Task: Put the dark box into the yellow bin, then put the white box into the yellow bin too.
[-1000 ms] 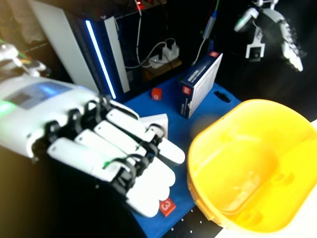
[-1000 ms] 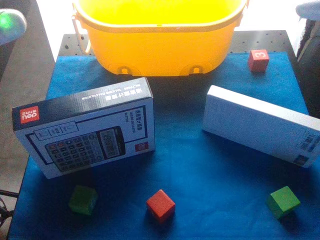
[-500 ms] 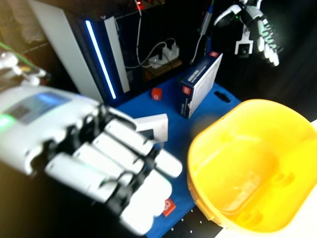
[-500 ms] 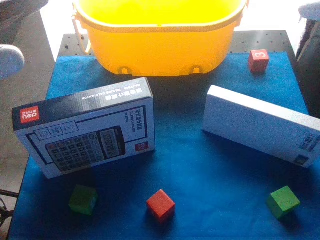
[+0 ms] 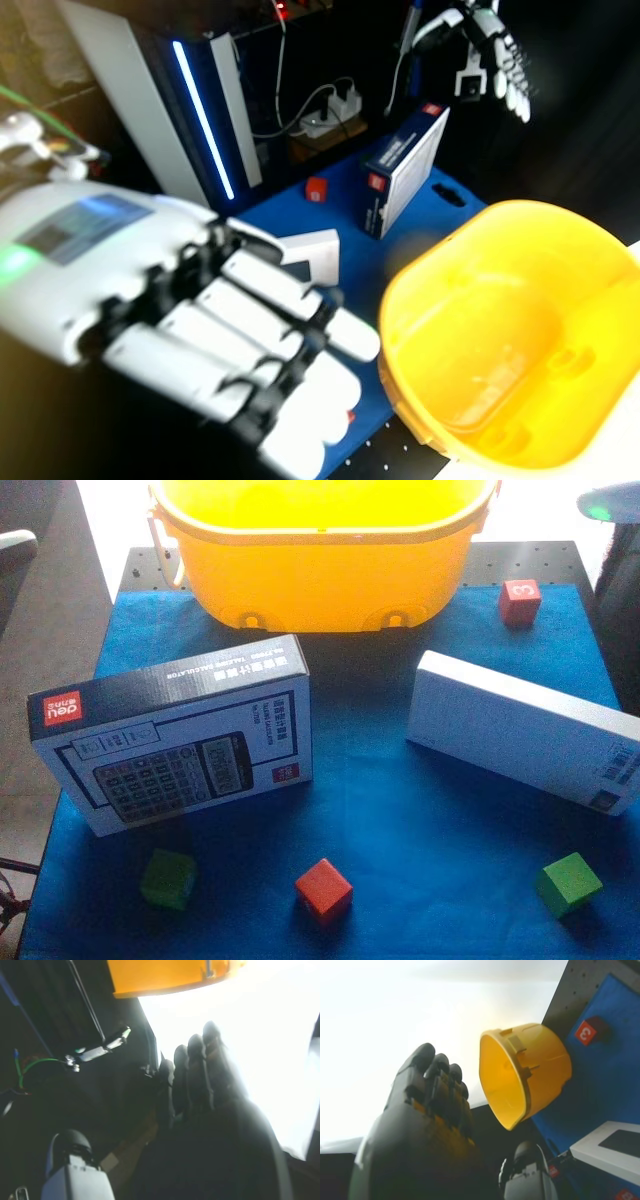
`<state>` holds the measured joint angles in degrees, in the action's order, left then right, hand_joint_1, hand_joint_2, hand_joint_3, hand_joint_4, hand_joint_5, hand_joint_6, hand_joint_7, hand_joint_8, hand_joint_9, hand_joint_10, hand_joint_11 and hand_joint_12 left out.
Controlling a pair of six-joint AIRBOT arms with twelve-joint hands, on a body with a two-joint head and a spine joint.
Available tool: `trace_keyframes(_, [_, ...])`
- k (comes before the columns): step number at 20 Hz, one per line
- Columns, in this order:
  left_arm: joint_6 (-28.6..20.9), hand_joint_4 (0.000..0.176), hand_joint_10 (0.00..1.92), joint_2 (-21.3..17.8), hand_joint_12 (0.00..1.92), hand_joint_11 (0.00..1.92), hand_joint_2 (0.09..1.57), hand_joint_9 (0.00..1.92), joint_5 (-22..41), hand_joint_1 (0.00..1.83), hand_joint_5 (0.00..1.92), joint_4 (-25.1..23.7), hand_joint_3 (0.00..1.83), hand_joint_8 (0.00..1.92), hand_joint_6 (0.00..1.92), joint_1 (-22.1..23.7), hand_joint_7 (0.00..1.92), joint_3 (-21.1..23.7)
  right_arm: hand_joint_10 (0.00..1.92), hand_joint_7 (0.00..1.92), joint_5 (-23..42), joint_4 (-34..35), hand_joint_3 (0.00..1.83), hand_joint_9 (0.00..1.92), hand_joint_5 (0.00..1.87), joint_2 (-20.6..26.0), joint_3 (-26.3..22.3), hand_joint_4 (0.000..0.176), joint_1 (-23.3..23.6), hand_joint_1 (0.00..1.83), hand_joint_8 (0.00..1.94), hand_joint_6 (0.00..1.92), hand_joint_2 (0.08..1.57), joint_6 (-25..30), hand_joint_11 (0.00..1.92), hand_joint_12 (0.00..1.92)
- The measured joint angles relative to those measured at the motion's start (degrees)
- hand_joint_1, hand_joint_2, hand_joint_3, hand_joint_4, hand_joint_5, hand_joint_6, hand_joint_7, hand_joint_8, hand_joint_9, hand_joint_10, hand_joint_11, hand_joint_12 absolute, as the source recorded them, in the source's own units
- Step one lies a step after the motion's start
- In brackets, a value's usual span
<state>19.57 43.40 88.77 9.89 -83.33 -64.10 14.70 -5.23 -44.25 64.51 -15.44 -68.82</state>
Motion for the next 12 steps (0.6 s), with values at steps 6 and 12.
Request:
trace_keyframes(6, [0.13,0.014,0.01,1.86,0.11,0.21,0.85,0.29,-1.03,0.37,0.26,-1.16,0.00,0.01,0.00,0.00,0.32,-0.13,0.01,0.30,-0.04,0.11,0.00,0.29,0.18,-0.31,0.28,0.025,0.00,0.09,0.01,0.01,1.06,0.00,0.00,0.59])
trace_keyframes(12, [0.17,0.000,0.00,3.65,0.67,0.08,0.81,0.40,-2.80,0.49,0.30,-2.45,0.00,0.00,0.00,0.26,0.39,-0.28,0.00,0.32,-0.02,0.13,0.00,0.28,0.18,-0.90,0.52,0.031,0.00,0.10,0.00,0.00,1.06,0.00,0.00,0.58])
